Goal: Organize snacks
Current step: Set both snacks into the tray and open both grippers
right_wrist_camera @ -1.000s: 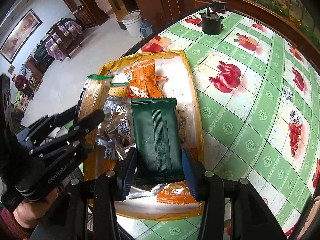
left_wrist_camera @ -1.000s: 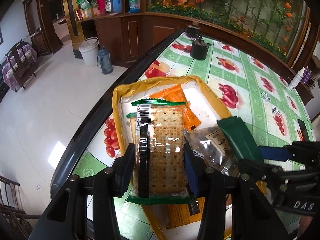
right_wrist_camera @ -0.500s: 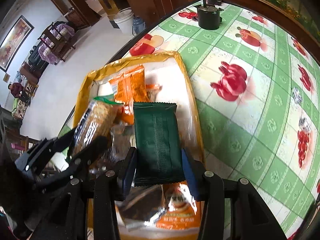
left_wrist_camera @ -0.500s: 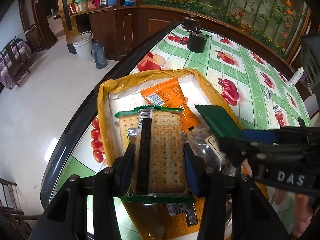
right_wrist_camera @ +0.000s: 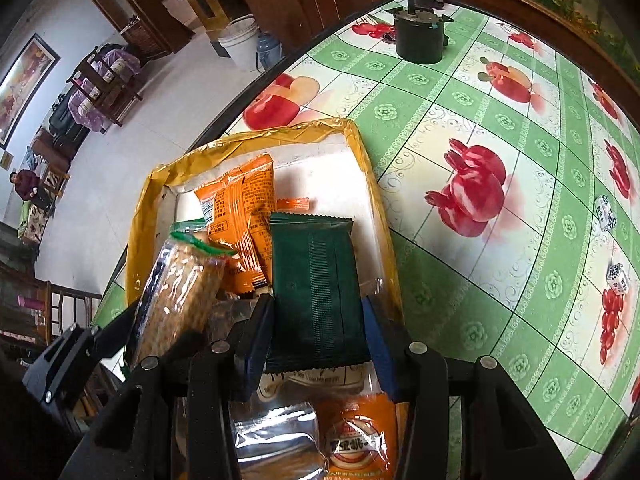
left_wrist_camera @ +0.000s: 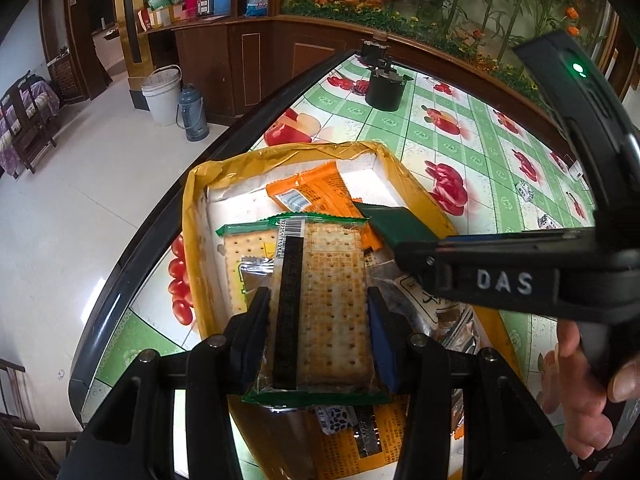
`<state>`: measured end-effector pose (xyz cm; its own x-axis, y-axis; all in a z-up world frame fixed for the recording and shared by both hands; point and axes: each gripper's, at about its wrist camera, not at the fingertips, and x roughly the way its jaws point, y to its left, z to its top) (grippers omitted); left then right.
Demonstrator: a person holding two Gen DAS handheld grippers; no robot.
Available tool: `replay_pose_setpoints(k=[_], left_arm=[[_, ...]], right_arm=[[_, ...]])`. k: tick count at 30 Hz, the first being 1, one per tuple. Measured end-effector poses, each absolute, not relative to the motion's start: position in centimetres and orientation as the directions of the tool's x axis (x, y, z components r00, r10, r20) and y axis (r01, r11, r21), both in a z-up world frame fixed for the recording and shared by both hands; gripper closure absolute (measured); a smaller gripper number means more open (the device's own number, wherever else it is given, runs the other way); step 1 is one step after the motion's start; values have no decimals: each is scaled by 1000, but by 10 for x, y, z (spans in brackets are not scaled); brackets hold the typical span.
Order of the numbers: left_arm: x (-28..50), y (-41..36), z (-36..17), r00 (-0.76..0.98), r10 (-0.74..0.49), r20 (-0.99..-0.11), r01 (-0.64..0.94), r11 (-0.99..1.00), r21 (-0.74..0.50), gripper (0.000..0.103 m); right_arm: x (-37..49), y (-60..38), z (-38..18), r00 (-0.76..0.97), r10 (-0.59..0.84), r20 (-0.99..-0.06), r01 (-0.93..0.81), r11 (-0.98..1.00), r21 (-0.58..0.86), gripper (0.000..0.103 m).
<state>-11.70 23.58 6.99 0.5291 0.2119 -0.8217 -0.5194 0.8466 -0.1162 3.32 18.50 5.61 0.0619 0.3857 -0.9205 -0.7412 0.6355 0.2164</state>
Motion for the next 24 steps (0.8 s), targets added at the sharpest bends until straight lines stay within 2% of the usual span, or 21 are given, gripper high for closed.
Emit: replay_pose_setpoints(k=[15, 24], left_arm=[[-119, 232, 70, 553, 217, -805, -525, 841, -133, 57], [-129, 234, 74, 557, 239, -795, -540, 832, -129, 40]], right_arm=[[37, 192, 64, 75, 349, -934, -736, 651, 184, 52], [27, 174, 86, 89, 404, -911, -725, 653, 218, 49]])
